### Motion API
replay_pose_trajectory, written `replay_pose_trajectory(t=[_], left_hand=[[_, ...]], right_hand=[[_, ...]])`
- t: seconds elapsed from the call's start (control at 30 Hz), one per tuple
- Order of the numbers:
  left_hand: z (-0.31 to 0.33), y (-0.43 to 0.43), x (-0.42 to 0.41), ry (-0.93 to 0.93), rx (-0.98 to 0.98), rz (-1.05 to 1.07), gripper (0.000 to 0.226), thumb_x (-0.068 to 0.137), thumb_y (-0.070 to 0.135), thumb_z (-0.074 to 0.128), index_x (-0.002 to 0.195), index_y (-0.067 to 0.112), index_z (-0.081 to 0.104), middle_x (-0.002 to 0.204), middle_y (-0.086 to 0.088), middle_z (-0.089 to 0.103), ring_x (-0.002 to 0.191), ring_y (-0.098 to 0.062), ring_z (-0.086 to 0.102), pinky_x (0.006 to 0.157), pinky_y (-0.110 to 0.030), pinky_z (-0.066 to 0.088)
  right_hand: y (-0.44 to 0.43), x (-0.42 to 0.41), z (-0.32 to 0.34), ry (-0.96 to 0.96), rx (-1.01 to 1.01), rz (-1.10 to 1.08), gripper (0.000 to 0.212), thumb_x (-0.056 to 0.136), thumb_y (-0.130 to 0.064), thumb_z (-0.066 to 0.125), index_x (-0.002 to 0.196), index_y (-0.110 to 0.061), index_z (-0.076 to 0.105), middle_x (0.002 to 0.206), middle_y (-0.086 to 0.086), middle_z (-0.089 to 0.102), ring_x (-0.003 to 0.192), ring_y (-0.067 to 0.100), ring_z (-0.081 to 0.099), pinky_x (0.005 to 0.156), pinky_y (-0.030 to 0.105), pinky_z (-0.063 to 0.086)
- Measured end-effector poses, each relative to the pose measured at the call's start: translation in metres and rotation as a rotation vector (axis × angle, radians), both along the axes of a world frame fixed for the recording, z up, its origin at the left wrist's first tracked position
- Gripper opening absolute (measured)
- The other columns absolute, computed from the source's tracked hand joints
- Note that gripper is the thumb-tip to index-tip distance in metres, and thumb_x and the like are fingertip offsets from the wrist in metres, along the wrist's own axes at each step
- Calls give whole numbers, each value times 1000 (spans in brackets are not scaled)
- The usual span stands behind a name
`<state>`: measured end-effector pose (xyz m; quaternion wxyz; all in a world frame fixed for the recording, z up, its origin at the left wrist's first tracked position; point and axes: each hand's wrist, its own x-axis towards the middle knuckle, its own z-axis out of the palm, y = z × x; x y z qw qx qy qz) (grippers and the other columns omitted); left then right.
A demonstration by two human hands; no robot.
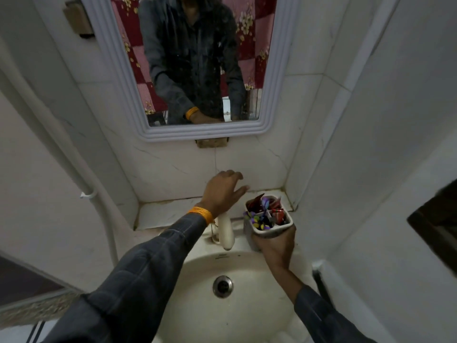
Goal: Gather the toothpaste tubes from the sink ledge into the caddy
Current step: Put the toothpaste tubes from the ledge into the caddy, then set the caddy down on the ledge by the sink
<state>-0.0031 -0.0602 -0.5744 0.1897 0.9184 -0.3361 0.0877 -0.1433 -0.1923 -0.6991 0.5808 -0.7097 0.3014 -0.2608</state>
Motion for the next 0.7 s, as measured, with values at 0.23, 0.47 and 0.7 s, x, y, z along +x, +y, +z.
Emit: replay_pose_trajectory(t=[0.23, 0.47, 0.7], left_hand=[[-11, 21, 9, -116, 21, 116, 44, 96, 42, 51, 127, 12, 58, 124, -11, 65, 110, -30, 61, 90, -40, 49], [-22, 34, 27, -101, 3, 245, 56, 94, 46, 32, 130, 10, 57, 125, -13, 64, 112, -30, 60, 91, -41, 49], [-31, 39, 33, -69, 34, 278, 53, 97, 45, 36, 132, 10, 54, 127, -13, 62, 114, -30, 59, 94, -41, 46]], right_hand=[[-34, 37, 37, 40, -11, -116, 111, 51, -15, 109, 148, -10, 56, 142, 12, 71, 129, 28, 70, 104, 30, 53], [-57, 92, 34, 7, -33, -135, 117, 45, -34, 107, 148, -11, 55, 142, 10, 70, 128, 28, 70, 111, 45, 58], [-61, 106, -11, -30, 6, -161, 125, 41, -39, 100, 150, -4, 51, 143, 15, 68, 130, 32, 70, 111, 53, 59]])
